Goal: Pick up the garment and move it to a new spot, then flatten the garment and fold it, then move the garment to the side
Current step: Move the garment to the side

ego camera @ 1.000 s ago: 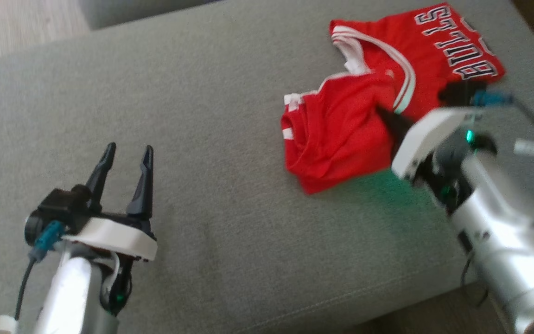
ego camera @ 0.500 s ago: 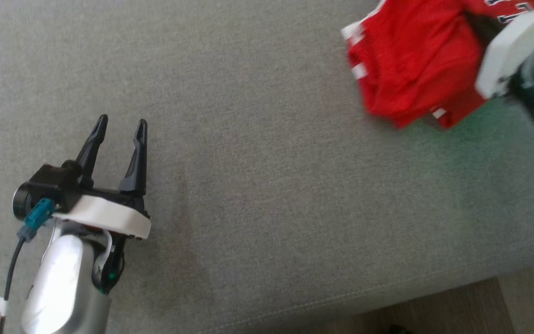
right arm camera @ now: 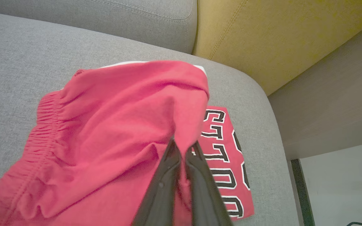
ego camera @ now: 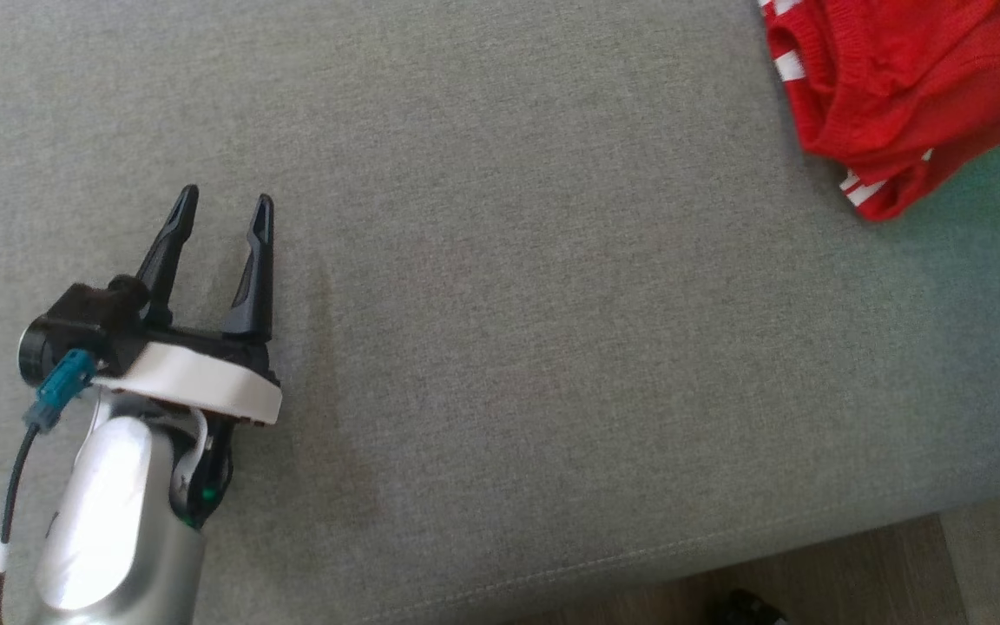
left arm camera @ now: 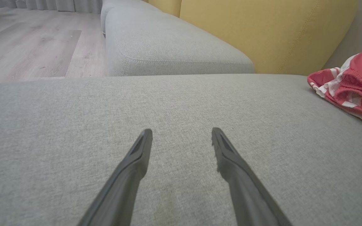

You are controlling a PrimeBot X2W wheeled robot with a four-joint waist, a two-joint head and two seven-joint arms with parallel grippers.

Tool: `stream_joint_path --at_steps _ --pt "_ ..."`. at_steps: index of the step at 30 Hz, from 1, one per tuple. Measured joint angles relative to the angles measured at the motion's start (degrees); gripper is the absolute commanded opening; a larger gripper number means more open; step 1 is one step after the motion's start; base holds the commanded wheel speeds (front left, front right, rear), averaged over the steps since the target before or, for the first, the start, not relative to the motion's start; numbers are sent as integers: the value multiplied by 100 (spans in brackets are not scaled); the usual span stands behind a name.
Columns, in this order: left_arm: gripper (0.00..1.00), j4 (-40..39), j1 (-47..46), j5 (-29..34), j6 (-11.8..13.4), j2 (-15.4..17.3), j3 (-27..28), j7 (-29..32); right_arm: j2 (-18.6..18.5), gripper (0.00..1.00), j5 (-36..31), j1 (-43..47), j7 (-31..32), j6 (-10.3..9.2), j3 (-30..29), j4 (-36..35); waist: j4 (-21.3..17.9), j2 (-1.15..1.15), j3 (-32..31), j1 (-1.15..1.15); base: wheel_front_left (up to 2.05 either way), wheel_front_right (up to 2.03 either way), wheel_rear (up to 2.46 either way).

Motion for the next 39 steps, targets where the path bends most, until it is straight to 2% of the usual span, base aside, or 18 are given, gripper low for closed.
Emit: stream_joint_path --at_steps 1,10,16,21,29,32,39 --pt "100 10 -4 -1 0 0 -3 1 20 100 -81 1 -16 0 -71 7 7 0 -4 0 0 0 0" --pt "100 20 -10 -49 4 -20 48 0 231 100 -1131 48 -641 0 -768 -199 79 0 -224 -1 0 0 0" --pt "100 2 83 -102 15 -66 254 0 776 100 -1414 569 -1382 0 -1308 -755 143 0 -613 -1 0 0 0" --pt "100 -44 376 -102 68 -141 415 -7 1091 100 -1439 1320 -1990 0 -1611 -1282 233 0 -1020 -1 0 0 0" --pt "100 -140 794 -254 185 -196 725 -19 1851 100 -1290 2697 -2697 0 -1924 -1990 503 0 -1707 -1 0 0 0" --pt "100 -7 896 -312 439 -234 838 -16 2012 100 -1122 3065 -2953 0 -1809 -2035 587 0 -1894 -1 0 0 0" --pt "100 350 954 -267 485 -232 894 -16 2205 100 -890 3608 -3537 0 -1718 -1564 753 0 -2210 -1 0 0 0"
